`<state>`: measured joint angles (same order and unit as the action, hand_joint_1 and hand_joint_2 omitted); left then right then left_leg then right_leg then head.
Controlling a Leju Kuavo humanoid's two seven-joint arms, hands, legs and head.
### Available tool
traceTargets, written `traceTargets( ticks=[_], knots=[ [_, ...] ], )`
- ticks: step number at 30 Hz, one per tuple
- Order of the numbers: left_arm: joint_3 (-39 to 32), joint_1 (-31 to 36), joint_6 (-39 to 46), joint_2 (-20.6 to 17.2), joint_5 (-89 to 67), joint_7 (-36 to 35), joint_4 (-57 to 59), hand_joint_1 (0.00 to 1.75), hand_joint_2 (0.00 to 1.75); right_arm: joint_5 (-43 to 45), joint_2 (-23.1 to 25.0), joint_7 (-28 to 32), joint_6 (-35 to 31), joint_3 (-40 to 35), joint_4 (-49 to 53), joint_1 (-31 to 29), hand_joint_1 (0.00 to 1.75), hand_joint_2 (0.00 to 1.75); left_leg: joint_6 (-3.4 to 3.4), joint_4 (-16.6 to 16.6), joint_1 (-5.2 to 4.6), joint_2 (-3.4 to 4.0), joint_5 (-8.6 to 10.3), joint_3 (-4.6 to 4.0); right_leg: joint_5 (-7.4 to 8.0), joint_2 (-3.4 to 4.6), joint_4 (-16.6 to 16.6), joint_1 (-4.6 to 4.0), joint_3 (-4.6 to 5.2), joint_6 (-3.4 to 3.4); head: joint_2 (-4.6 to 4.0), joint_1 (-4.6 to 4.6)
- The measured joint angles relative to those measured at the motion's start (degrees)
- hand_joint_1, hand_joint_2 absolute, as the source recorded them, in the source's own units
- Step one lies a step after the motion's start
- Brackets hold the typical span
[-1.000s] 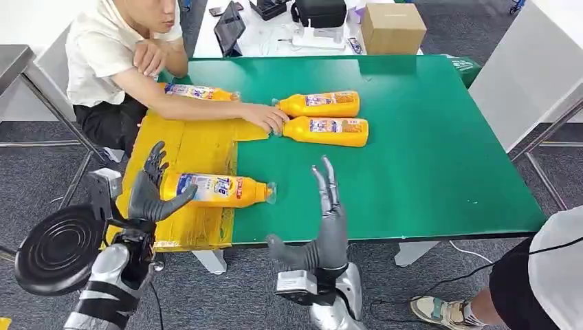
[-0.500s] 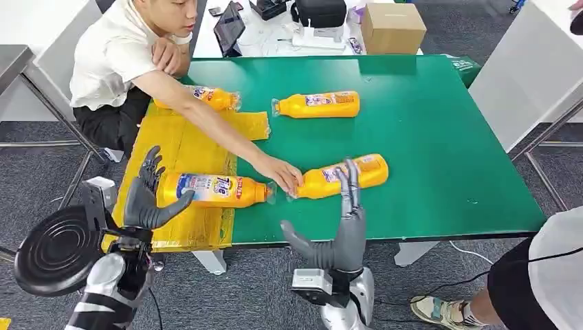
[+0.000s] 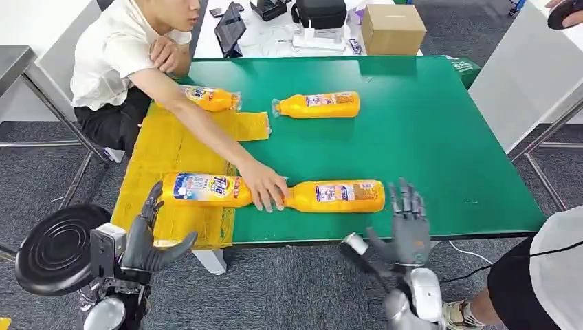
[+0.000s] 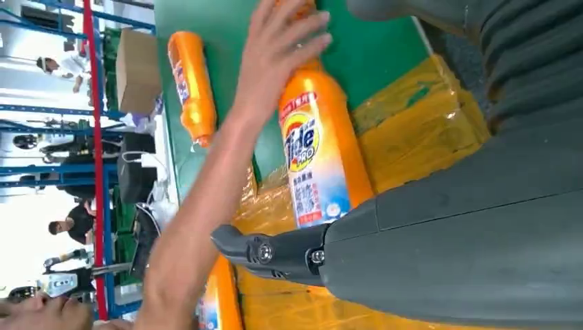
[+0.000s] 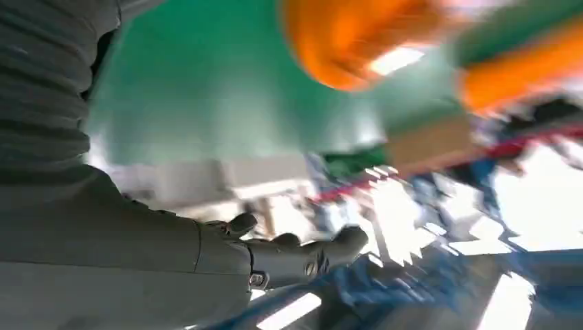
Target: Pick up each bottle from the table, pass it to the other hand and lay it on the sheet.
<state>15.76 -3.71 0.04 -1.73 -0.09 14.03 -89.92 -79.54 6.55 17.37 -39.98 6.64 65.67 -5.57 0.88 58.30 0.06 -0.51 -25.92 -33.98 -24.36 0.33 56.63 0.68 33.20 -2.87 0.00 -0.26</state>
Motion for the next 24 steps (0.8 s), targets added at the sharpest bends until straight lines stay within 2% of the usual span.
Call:
traceTargets(
  ticks=[3, 7, 14, 24],
  knots=[
    [0.0, -0.3, -0.1, 0.5, -0.2, -0.6, -0.7, 0.0, 1.75, 0.7, -3.1, -6.4, 1.5, -1.8, -9.6, -4.6, 0.0, 1.75, -0.01, 0.0, 0.01, -0.02, 0.03, 0.03, 0.0, -0.01, 0.0, -0.01, 0.0, -0.01, 0.0, -0.02],
    [0.0, -0.5, -0.1, 1.0, -0.4, -1.0, -1.1, 0.0, 1.75, 0.9, -5.5, -7.7, 2.0, -3.8, -16.5, -8.1, 0.0, 1.75, -0.01, 0.0, 0.05, 0.0, 0.03, 0.03, 0.0, 0.0, 0.0, -0.06, 0.0, 0.0, 0.0, -0.02],
    [0.0, -0.6, -0.1, 1.4, -0.5, -1.1, -1.2, 0.0, 1.75, 1.3, -7.2, -8.4, 2.1, -5.6, -21.0, -10.9, 0.0, 1.75, -0.02, 0.0, 0.06, 0.02, 0.02, 0.06, -0.02, 0.0, 0.0, -0.06, -0.02, 0.02, 0.0, 0.0],
    [0.1, -0.3, -0.4, 2.0, -0.7, -3.2, -1.2, 0.0, 1.75, 3.5, -10.2, -14.7, 6.5, -11.1, -24.8, -16.5, 0.0, 1.75, 0.07, 0.0, -0.01, 0.02, 0.09, 0.22, 0.1, 0.01, 0.0, 0.0, -0.17, -0.01, 0.0, -0.02]
  ],
)
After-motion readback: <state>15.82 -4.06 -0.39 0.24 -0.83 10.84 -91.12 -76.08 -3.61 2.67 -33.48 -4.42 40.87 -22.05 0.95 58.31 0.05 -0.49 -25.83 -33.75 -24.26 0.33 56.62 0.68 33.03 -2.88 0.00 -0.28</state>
